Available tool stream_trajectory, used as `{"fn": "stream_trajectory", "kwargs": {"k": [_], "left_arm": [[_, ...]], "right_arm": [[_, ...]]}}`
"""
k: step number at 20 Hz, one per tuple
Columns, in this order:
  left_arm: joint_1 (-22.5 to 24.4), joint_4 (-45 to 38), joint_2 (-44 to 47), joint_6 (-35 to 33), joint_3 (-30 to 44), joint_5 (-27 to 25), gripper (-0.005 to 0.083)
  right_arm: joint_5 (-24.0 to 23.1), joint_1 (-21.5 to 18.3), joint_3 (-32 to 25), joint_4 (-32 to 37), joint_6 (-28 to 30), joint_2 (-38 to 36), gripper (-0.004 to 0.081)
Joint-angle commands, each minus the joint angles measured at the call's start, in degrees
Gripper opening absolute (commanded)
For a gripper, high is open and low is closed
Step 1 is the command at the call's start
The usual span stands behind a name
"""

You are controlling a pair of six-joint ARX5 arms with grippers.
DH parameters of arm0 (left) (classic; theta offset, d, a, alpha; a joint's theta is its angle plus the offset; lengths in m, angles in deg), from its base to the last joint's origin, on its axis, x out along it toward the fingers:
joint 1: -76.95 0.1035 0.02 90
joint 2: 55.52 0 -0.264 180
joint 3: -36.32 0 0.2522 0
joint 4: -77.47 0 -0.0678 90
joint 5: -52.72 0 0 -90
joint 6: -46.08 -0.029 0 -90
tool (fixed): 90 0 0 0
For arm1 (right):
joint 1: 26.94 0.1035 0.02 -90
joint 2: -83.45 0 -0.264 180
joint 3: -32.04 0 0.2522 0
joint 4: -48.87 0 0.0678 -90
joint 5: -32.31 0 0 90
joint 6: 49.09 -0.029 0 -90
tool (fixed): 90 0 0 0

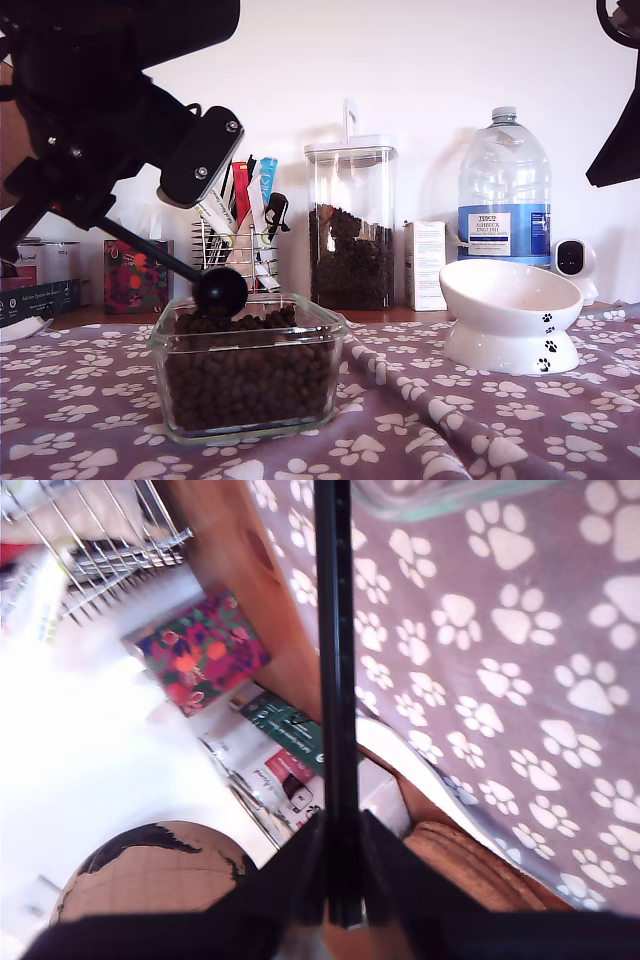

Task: Measure one spoon of cat food and pour it into the food bowl

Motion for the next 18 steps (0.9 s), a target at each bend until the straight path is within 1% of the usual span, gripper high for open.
{"fn": "stream_trajectory", "kwargs": {"k": [1,2,5,7,10,12,15,18], "left_arm": [[-1.0,-1.8,-1.0,-3.3,-0.2,-0.7,-0.0023],[-1.8,-1.9,-1.2,-4.5,-0.2,-0.9,-0.0023],[-4.3,-1.2,-3.8,-4.3,-0.1,-0.8,-0.0023],[-6.8,-1.5,-5.9,-4.4,-0.1,-0.9,-0.0023],[-9.9,-1.7,-6.7,-3.7,-0.1,-0.7,-0.0023],[-10.7,-1.1,-6.5,-3.2,-0.1,-0.5,-0.0024],[-10.8,-0.7,-6.0,-2.2,-0.2,-0.3,-0.0024],[-10.9,2.9,-3.6,0.1,-0.2,2.9,-0.0024]], "right_arm": [[0.2,-0.1,0.2,0.4,-0.3,0.0,-0.001],[0.2,-0.1,0.2,0.4,-0.3,0.0,-0.001],[0.2,-0.1,0.2,0.4,-0.3,0.0,-0.001],[0.2,-0.1,0.2,0.3,-0.4,0.0,-0.001],[0.2,-0.1,0.2,0.3,-1.6,0.0,-0.001],[0.2,-0.1,0.2,0.3,-1.6,0.0,-0.001],[0.2,-0.1,0.2,0.3,-1.6,0.0,-0.001],[0.2,-0.1,0.2,0.2,-1.6,0.0,-0.001]]}}
